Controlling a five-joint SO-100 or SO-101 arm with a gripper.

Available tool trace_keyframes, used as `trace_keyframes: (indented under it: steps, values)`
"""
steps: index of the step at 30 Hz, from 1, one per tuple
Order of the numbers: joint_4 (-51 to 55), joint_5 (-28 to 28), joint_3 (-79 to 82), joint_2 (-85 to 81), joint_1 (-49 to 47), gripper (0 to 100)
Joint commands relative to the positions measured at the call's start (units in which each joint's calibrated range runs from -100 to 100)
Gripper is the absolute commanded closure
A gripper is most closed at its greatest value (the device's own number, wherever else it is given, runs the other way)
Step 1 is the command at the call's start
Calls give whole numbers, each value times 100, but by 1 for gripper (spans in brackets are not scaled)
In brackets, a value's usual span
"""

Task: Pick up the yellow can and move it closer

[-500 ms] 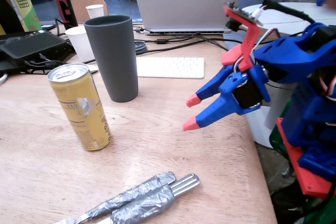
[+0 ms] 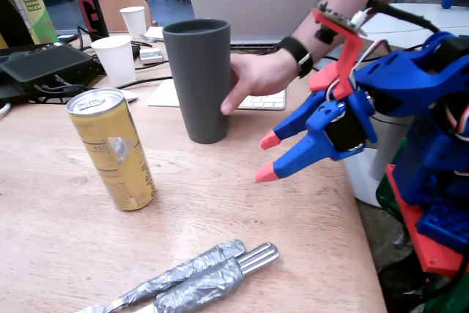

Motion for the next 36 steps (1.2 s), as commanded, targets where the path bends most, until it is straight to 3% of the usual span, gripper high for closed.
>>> trace_keyframes:
  steps: [1, 36]
  values:
    - [-48, 10, 43, -37, -15, 74]
    - [-48, -39, 43, -54, -184, 74]
